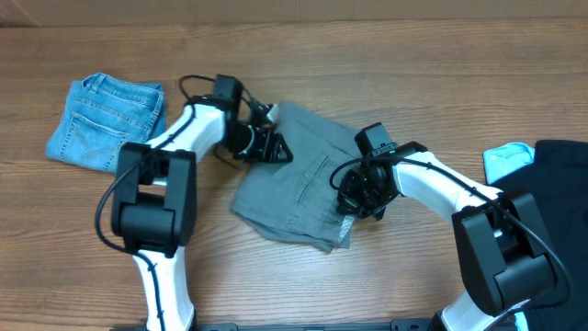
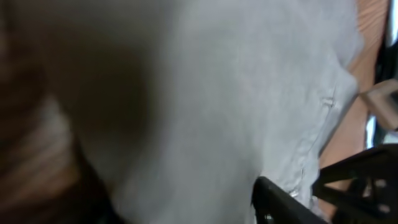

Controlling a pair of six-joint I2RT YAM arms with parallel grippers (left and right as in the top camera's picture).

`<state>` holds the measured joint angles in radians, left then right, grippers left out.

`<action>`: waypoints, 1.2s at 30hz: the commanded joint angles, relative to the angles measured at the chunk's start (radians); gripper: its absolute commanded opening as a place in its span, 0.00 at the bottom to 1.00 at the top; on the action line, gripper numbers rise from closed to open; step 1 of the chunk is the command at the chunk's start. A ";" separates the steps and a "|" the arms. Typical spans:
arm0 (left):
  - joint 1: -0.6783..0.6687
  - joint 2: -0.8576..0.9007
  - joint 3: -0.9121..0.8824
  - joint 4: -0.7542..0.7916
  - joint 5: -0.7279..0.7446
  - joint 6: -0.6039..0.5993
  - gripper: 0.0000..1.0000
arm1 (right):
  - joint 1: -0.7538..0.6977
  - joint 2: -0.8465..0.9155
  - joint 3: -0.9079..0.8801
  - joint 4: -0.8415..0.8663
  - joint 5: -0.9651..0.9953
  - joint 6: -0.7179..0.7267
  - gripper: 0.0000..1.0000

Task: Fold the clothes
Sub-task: 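Carry the grey shorts left with the left gripper onto the jeans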

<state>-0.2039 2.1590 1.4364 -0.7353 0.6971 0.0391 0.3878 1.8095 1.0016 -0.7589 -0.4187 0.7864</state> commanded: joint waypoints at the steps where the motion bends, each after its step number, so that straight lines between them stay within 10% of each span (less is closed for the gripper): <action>1: -0.040 0.080 -0.037 -0.017 -0.109 0.017 0.27 | 0.011 0.050 -0.015 -0.008 0.036 0.011 0.11; 5: -0.031 0.077 -0.032 -0.041 -0.068 0.006 0.04 | 0.011 0.049 -0.011 -0.030 0.037 -0.006 0.05; 13: 0.093 -0.077 0.021 -0.143 -0.018 -0.019 0.04 | 0.010 -0.097 0.100 -0.230 0.112 -0.177 0.05; 24: 0.442 -0.266 0.252 0.333 -0.103 -0.644 0.04 | 0.010 -0.220 0.126 -0.298 0.111 -0.185 0.07; 36: 0.668 -0.263 0.253 0.160 -0.344 -0.546 0.04 | 0.010 -0.220 0.126 -0.348 0.112 -0.185 0.07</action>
<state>0.4156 1.9190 1.6707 -0.5293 0.4389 -0.5694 0.3935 1.6035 1.1130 -1.1065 -0.3134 0.6056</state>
